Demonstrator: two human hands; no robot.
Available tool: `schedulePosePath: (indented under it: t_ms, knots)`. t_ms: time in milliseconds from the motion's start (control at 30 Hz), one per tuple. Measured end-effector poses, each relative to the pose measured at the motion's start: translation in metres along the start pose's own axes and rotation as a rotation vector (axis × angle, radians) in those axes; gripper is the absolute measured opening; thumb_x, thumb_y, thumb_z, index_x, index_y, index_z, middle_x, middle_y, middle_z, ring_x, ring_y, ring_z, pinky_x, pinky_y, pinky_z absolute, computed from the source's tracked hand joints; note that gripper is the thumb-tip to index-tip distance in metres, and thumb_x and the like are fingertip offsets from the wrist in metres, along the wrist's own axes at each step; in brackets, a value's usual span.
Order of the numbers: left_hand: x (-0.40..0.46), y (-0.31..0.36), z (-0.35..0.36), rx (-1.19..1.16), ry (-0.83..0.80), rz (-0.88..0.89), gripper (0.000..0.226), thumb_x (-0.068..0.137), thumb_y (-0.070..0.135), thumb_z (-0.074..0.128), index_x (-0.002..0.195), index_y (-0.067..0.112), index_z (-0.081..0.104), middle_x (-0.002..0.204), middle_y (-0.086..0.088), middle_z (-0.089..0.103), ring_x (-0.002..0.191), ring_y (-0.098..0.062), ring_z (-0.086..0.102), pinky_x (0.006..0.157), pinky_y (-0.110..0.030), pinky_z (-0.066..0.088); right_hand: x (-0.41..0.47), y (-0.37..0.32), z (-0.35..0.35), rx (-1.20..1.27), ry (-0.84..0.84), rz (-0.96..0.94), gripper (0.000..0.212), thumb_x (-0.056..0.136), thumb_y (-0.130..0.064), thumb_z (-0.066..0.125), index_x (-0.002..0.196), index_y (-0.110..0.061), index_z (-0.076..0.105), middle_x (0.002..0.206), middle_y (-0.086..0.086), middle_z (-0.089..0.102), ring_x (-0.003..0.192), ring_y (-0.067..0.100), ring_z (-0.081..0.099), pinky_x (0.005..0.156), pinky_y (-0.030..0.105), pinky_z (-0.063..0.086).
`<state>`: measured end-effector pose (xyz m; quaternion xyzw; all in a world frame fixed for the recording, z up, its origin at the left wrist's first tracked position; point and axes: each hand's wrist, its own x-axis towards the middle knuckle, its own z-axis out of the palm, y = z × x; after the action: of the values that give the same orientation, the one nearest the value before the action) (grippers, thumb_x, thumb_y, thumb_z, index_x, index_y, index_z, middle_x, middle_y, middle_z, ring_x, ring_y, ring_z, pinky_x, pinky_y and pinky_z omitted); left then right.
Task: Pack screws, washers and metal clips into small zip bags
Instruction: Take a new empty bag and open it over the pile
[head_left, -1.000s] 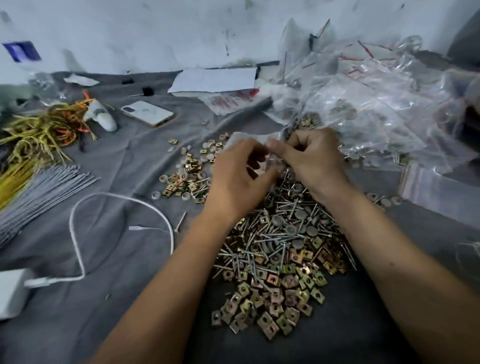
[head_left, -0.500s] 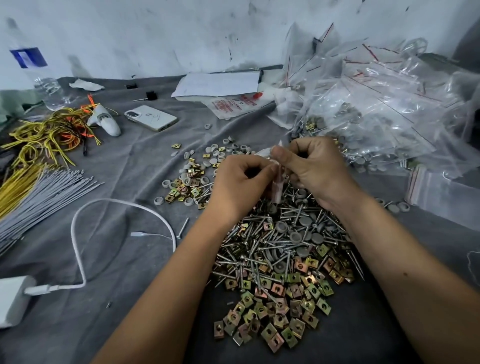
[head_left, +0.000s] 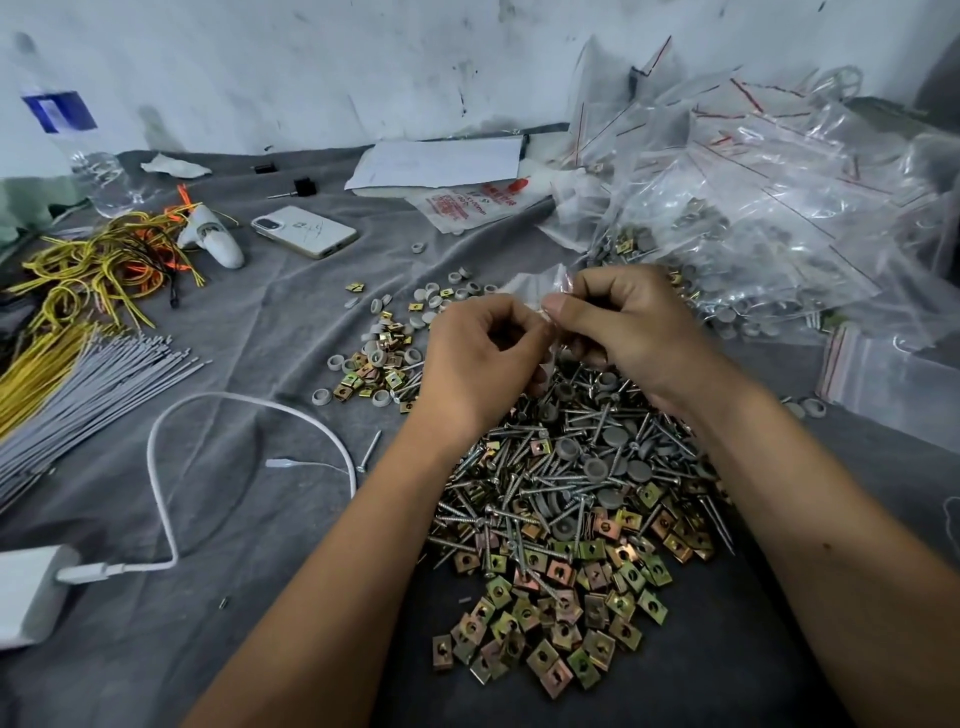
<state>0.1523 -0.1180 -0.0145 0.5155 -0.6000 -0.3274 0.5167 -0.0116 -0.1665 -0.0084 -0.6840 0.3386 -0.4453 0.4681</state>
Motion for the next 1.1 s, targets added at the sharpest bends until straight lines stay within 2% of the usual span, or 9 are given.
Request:
schedulePosePath:
  t_ms: [233, 367, 467, 567, 667, 733, 867, 1000, 1100]
  knots:
    - [-0.002, 0.006, 0.003, 0.183, 0.225, 0.163, 0.021, 0.087, 0.009, 0.070, 0.067, 0.012, 0.065, 0.058, 0.002, 0.062, 0.051, -0.008, 0.051, 0.050, -0.027, 0.043, -0.001, -0.005, -0.003, -0.055, -0.021, -0.061, 0.024, 0.098, -0.012, 0.067, 0.078, 0.000, 0.067, 0.060, 0.006, 0.063, 0.051, 0.020, 0.054, 0.045, 0.026, 0.043]
    - [0.003, 0.003, -0.009, 0.187, 0.478, 0.168, 0.017, 0.083, 0.007, 0.068, 0.069, 0.015, 0.064, 0.060, 0.004, 0.061, 0.052, -0.006, 0.050, 0.051, -0.028, 0.043, -0.007, -0.006, -0.002, -0.224, 0.078, -0.106, 0.027, 0.091, -0.006, 0.071, 0.068, 0.000, 0.058, 0.057, 0.011, 0.062, 0.052, 0.027, 0.064, 0.043, 0.020, 0.042]
    - [-0.002, 0.006, -0.005, 0.384, 0.486, 0.367, 0.013, 0.082, 0.004, 0.069, 0.071, 0.009, 0.064, 0.063, 0.002, 0.061, 0.055, -0.011, 0.055, 0.052, -0.029, 0.047, -0.006, -0.005, 0.003, -0.517, 0.284, -0.143, 0.027, 0.081, -0.006, 0.071, 0.064, -0.008, 0.051, 0.055, 0.004, 0.051, 0.051, 0.012, 0.059, 0.044, 0.023, 0.040]
    - [-0.003, 0.004, -0.001, 0.464, 0.437, 0.509, 0.012, 0.083, 0.004, 0.071, 0.073, 0.006, 0.065, 0.066, -0.001, 0.063, 0.057, -0.016, 0.056, 0.054, -0.032, 0.049, -0.005, -0.005, 0.001, -0.442, 0.371, -0.088, 0.018, 0.084, -0.008, 0.071, 0.079, -0.007, 0.054, 0.068, 0.010, 0.058, 0.058, 0.019, 0.063, 0.045, 0.036, 0.051]
    - [-0.002, 0.001, 0.001, 0.447, 0.313, 0.416, 0.013, 0.084, 0.010, 0.078, 0.080, 0.007, 0.065, 0.070, 0.000, 0.064, 0.061, -0.015, 0.060, 0.057, -0.032, 0.052, -0.005, -0.005, 0.006, -0.366, 0.275, -0.151, 0.013, 0.089, -0.001, 0.068, 0.087, -0.005, 0.055, 0.070, 0.003, 0.060, 0.054, 0.003, 0.055, 0.048, 0.018, 0.046]
    - [-0.003, 0.001, 0.001, 0.463, 0.266, 0.369, 0.014, 0.084, 0.008, 0.080, 0.078, 0.008, 0.067, 0.069, 0.001, 0.065, 0.061, -0.014, 0.062, 0.058, -0.035, 0.054, -0.004, -0.005, 0.006, -0.346, 0.234, -0.199, 0.013, 0.089, 0.000, 0.067, 0.087, -0.006, 0.055, 0.069, -0.001, 0.059, 0.056, 0.007, 0.054, 0.052, 0.020, 0.045]
    - [0.003, 0.001, -0.014, 0.341, 0.400, 0.282, 0.015, 0.081, 0.005, 0.079, 0.075, 0.015, 0.070, 0.067, 0.009, 0.067, 0.059, -0.009, 0.064, 0.058, -0.031, 0.057, -0.004, -0.005, -0.001, -0.374, 0.304, -0.188, 0.015, 0.084, 0.001, 0.065, 0.087, -0.011, 0.056, 0.069, -0.005, 0.058, 0.060, 0.012, 0.057, 0.048, 0.032, 0.053]
    - [0.003, 0.005, -0.021, 0.407, 0.493, 0.276, 0.013, 0.082, 0.008, 0.078, 0.082, 0.016, 0.068, 0.066, 0.008, 0.064, 0.060, -0.010, 0.062, 0.060, -0.037, 0.056, -0.006, -0.002, 0.000, -0.404, 0.164, -0.195, 0.016, 0.089, -0.011, 0.075, 0.092, -0.011, 0.060, 0.079, -0.003, 0.064, 0.063, 0.000, 0.061, 0.055, 0.013, 0.050]
    - [0.001, 0.010, -0.036, 0.504, 0.732, 0.325, 0.006, 0.084, 0.009, 0.069, 0.083, 0.014, 0.066, 0.069, 0.002, 0.064, 0.063, -0.018, 0.062, 0.062, -0.036, 0.050, -0.004, 0.002, -0.011, -0.744, -0.044, -0.157, 0.018, 0.084, -0.038, 0.079, 0.090, -0.027, 0.067, 0.086, -0.014, 0.062, 0.077, -0.006, 0.058, 0.069, 0.008, 0.040]
